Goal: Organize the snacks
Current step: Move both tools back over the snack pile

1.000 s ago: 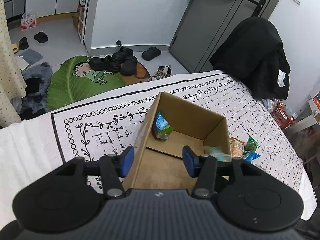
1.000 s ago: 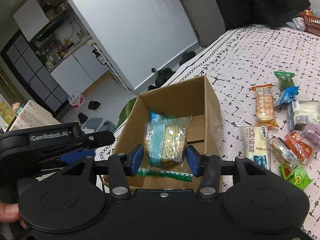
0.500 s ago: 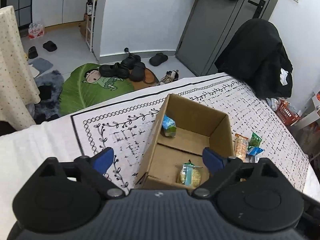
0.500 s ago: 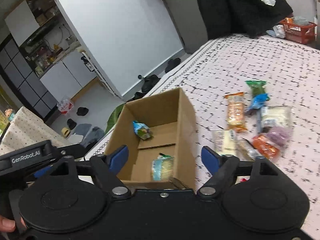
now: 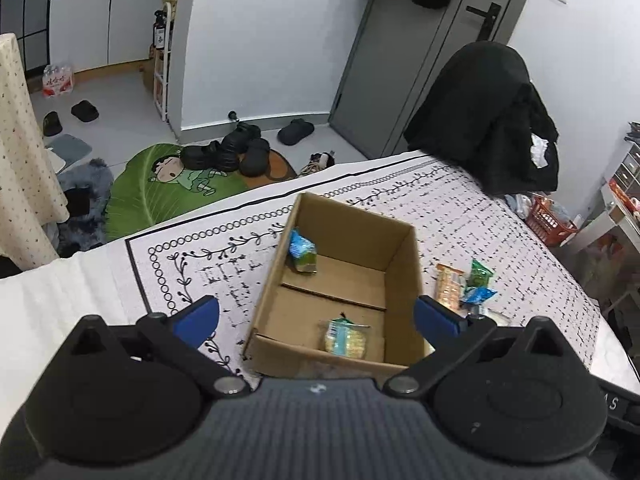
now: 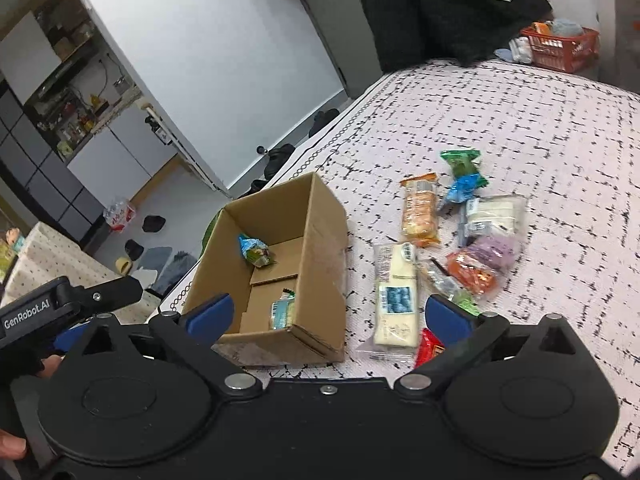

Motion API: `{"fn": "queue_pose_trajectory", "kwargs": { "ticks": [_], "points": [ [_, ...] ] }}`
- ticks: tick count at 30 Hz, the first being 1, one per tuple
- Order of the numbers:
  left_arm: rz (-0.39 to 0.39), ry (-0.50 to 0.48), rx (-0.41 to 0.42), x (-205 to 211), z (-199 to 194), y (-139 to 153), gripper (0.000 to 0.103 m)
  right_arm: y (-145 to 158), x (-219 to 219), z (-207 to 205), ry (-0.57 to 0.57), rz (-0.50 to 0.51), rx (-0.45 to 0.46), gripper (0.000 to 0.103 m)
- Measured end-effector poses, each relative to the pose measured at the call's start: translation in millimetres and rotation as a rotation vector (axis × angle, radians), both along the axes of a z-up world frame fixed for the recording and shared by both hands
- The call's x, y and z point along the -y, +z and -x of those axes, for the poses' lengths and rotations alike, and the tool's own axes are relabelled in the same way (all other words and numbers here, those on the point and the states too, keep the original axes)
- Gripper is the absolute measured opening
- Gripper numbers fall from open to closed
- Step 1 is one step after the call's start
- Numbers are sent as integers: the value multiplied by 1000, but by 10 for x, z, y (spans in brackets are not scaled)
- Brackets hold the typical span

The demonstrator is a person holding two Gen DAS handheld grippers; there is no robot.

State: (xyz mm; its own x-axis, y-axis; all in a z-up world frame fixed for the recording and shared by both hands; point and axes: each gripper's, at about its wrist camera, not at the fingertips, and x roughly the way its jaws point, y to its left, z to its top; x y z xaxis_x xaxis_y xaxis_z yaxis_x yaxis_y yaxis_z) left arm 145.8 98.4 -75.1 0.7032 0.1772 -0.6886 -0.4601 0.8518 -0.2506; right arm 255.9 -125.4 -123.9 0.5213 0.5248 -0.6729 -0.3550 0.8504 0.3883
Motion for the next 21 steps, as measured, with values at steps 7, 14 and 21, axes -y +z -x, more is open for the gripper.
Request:
{"fn": "queue_pose_trajectory", "kwargs": {
  "ticks": [7, 14, 21],
  "points": [
    [-12, -28, 6, 223, -12, 78, 103, 45, 312, -56, -22, -23, -42, 103],
    [-7, -54, -7, 435, -58, 104, 103, 102, 667, -117, -80, -67, -62, 103],
    [-18, -96, -15, 681, -120, 96, 103, 97, 948, -192, -144, -113, -79, 103]
  ]
}}
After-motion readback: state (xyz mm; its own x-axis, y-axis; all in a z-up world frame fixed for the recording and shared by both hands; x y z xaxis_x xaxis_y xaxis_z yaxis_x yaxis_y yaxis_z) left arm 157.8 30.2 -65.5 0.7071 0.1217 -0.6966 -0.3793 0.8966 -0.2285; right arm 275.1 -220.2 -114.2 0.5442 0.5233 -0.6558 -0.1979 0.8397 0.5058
